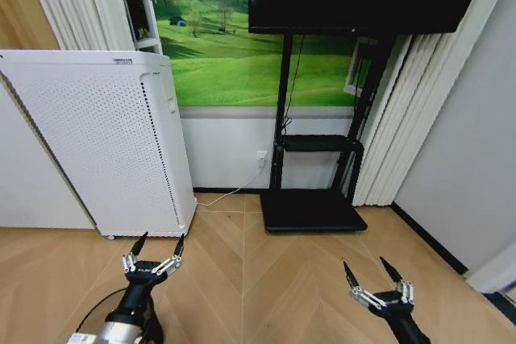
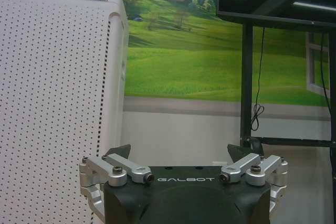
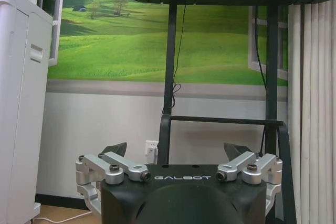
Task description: Pick up the trash bin and place the garbage on the floor into it.
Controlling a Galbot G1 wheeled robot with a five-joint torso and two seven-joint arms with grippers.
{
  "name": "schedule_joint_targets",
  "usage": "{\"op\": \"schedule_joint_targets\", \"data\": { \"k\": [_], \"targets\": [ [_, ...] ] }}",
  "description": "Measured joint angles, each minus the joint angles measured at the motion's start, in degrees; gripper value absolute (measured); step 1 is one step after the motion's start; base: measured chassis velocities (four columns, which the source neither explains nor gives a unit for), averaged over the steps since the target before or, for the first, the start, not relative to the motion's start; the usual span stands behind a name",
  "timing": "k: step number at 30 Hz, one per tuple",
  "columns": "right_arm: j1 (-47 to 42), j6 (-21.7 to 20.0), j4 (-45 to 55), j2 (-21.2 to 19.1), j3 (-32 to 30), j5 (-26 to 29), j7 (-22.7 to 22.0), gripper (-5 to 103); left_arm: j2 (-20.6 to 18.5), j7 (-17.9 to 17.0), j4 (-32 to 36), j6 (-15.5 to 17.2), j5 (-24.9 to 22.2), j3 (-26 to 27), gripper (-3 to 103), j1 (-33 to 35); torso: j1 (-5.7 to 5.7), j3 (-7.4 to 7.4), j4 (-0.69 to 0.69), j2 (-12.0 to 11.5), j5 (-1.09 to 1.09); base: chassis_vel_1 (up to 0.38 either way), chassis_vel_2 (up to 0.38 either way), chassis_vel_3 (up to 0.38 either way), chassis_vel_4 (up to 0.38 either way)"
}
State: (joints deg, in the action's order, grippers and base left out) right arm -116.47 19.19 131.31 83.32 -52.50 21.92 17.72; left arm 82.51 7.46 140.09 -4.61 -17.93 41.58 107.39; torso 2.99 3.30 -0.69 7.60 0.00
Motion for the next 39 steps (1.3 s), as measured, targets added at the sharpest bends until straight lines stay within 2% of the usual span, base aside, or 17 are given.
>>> {"op": "schedule_joint_targets", "data": {
  "k": [27,39],
  "targets": [
    [0.03,0.07,-0.15,-0.02,0.00,0.08,-0.04,100,-0.01,-0.02,-0.01,-0.02,-0.09,0.06,100,0.02,1.34,5.34,0.00,6.68,0.00,0.000,0.000,0.000,0.000],
    [0.04,0.10,-0.15,-0.02,0.00,0.08,-0.08,100,-0.01,-0.02,-0.01,-0.02,-0.09,0.06,100,0.01,1.93,7.02,0.00,8.93,0.00,0.000,0.000,0.000,0.000]
  ]
}}
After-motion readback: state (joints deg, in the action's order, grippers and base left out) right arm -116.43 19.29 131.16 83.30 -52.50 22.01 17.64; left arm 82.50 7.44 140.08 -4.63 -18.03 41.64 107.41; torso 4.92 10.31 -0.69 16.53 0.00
